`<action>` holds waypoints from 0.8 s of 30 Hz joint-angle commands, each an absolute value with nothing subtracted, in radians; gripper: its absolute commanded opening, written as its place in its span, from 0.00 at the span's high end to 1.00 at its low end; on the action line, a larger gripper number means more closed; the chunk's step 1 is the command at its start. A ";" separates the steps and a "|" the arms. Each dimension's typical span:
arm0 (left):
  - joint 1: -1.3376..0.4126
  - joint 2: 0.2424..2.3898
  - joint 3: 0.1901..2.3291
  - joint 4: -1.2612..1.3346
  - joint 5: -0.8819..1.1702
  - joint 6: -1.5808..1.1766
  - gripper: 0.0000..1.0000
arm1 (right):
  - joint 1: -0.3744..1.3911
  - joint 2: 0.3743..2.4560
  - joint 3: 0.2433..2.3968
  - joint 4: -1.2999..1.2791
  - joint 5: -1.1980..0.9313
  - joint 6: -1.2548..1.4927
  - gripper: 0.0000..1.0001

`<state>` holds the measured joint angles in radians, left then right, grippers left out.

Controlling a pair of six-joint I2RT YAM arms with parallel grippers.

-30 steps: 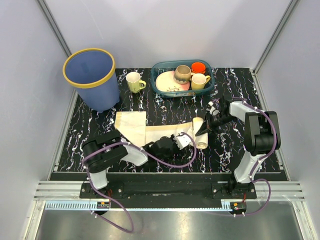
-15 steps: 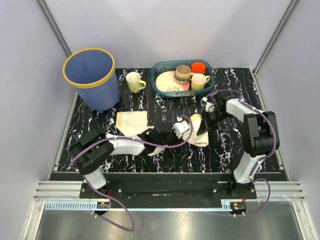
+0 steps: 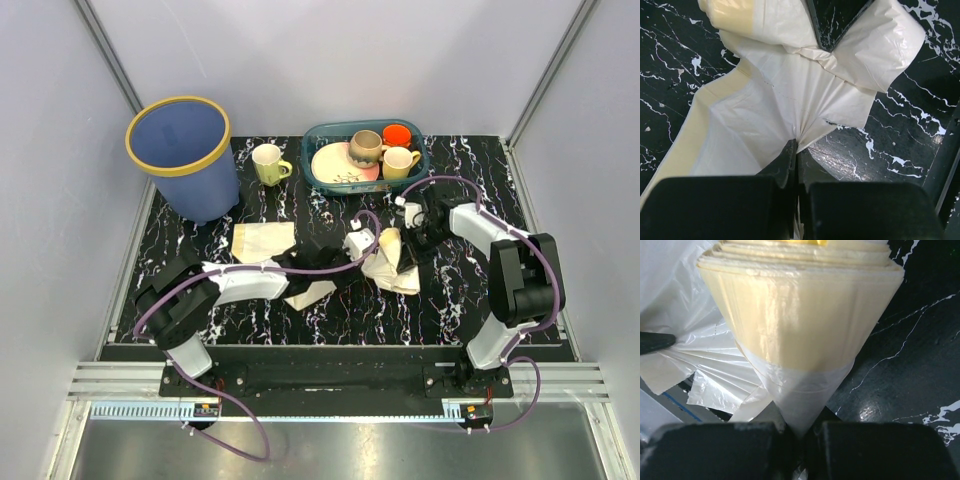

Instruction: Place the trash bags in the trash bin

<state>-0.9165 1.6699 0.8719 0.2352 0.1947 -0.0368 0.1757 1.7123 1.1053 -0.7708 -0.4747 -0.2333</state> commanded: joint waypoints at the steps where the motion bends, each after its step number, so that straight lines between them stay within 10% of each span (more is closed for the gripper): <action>1: -0.842 1.626 0.910 0.112 0.152 -0.074 1.00 | 0.155 1.694 1.060 -0.752 -0.181 -0.397 1.00; 24: -0.712 1.601 0.951 -0.023 0.238 -0.144 1.00 | 0.155 1.664 0.922 -0.610 -0.020 -0.592 1.00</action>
<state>-0.7807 1.6608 0.9146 0.0784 0.3092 -0.1421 0.1963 1.6665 0.9535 -0.5724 -0.3477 -0.4446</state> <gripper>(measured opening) 0.004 0.069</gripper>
